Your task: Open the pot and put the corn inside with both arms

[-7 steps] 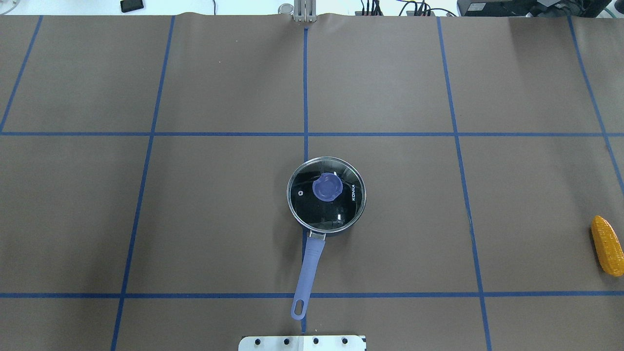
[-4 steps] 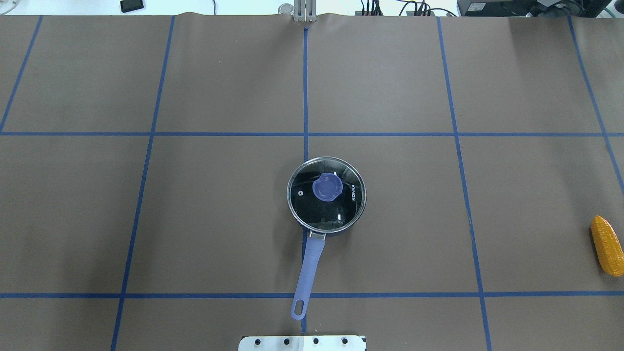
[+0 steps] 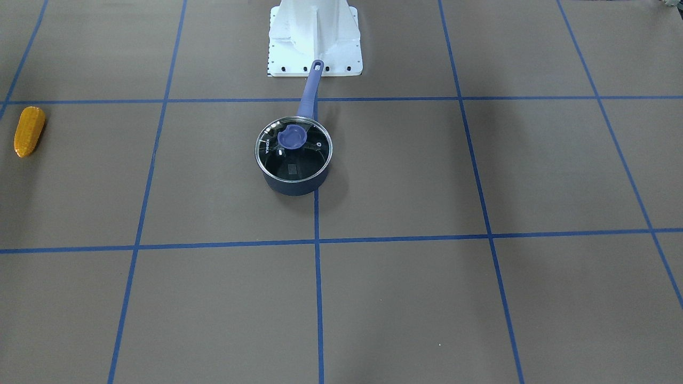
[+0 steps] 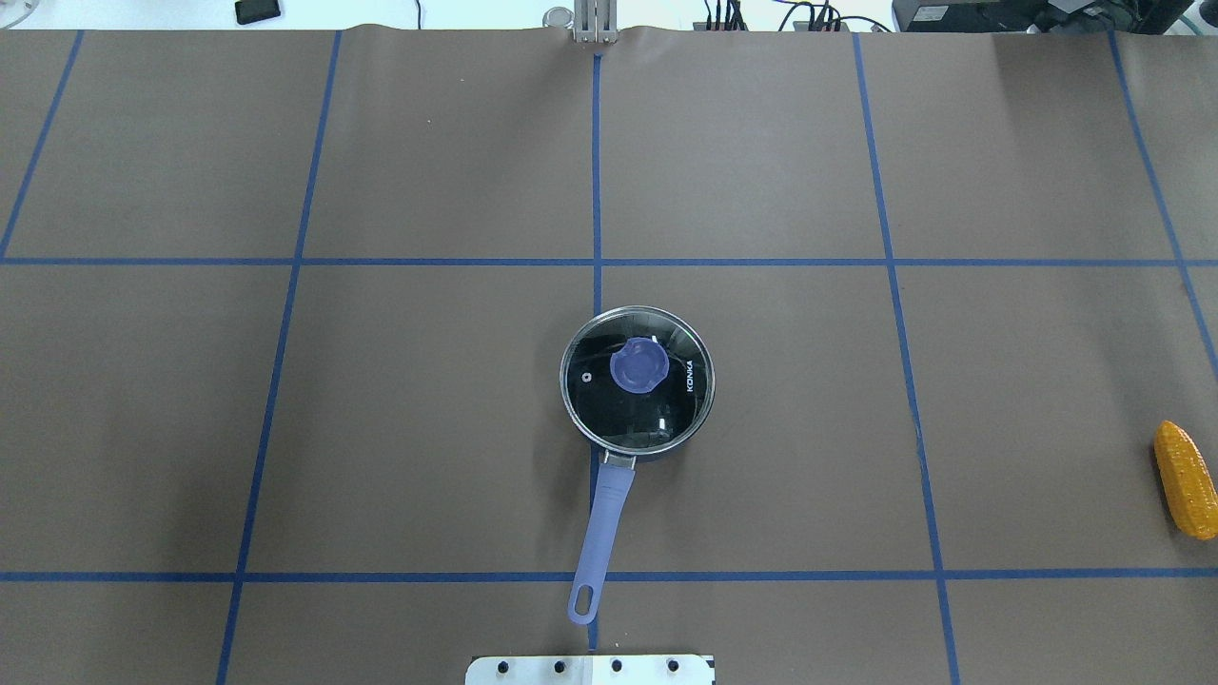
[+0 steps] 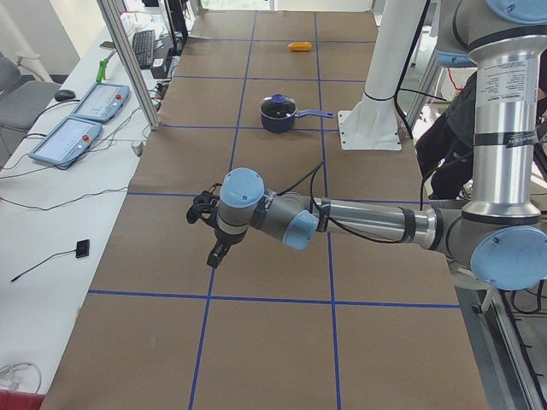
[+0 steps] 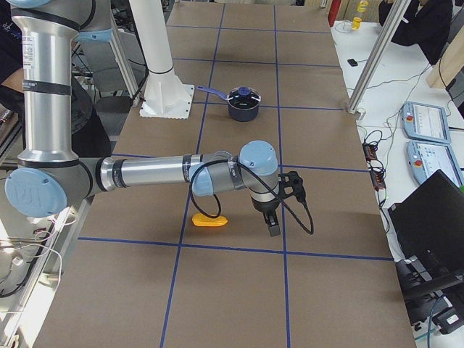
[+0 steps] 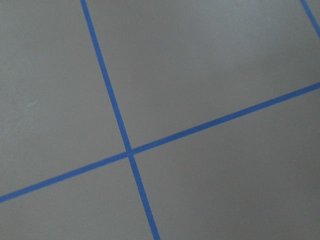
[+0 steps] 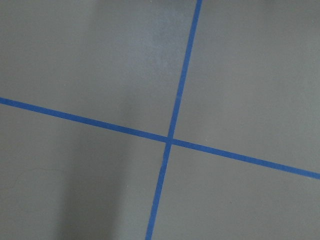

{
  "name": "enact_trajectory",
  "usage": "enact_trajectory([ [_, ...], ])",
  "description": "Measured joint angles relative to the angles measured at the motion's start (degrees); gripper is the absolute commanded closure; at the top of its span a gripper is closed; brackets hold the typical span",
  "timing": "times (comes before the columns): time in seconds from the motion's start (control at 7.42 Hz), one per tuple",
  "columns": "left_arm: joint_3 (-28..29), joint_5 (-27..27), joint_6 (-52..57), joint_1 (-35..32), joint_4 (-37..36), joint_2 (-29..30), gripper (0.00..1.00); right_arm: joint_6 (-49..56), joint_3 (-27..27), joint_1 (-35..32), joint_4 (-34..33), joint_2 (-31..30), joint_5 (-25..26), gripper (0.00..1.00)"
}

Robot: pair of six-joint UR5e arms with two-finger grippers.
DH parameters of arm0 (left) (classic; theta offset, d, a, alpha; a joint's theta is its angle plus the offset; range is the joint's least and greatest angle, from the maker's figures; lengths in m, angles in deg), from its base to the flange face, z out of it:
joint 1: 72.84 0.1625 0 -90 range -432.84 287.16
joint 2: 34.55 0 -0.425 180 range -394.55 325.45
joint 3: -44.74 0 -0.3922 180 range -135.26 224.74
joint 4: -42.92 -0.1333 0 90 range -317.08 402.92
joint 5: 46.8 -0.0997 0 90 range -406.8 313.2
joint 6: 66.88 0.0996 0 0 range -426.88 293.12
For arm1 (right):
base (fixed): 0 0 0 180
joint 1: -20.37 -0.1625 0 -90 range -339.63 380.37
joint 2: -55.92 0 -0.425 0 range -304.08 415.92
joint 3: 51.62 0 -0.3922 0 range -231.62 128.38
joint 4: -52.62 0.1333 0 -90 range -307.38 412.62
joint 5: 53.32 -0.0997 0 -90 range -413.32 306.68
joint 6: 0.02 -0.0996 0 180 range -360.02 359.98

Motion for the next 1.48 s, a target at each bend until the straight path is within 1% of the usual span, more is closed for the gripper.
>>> enact_trajectory([
  [0.13,-0.23,0.02,-1.25,0.66,3.33,0.38,0.02,-0.16,-0.07,0.08,0.87,0.00,-1.10,0.00],
  [0.27,-1.12,-0.08,-5.52,2.92,5.53,1.13,0.01,-0.81,-0.22,0.20,1.17,0.01,-1.50,0.00],
  [0.54,-4.94,-0.65,-20.11,10.24,6.68,3.65,0.00,-5.65,0.07,1.12,1.46,0.06,-1.59,0.00],
  [0.81,-6.96,-2.99,-32.98,17.62,6.08,8.59,0.00,-9.78,0.24,2.48,1.69,0.01,-1.15,0.00],
  [0.94,-7.59,-5.62,-38.37,22.20,4.43,12.20,0.00,-11.52,0.26,3.10,2.38,-0.07,-0.83,0.00],
  [1.08,-8.66,-9.03,-42.76,26.89,0.75,16.35,0.00,-13.19,0.26,3.73,3.43,-0.19,-0.56,0.00],
  [1.35,-11.26,-15.45,-47.94,35.48,-12.17,26.25,0.00,-14.87,0.20,4.54,4.74,-0.46,-0.37,0.00],
  [1.48,-11.79,-18.82,-51.09,40.12,-17.48,31.06,0.00,-15.07,0.17,4.69,5.03,-0.60,-0.35,0.00],
])
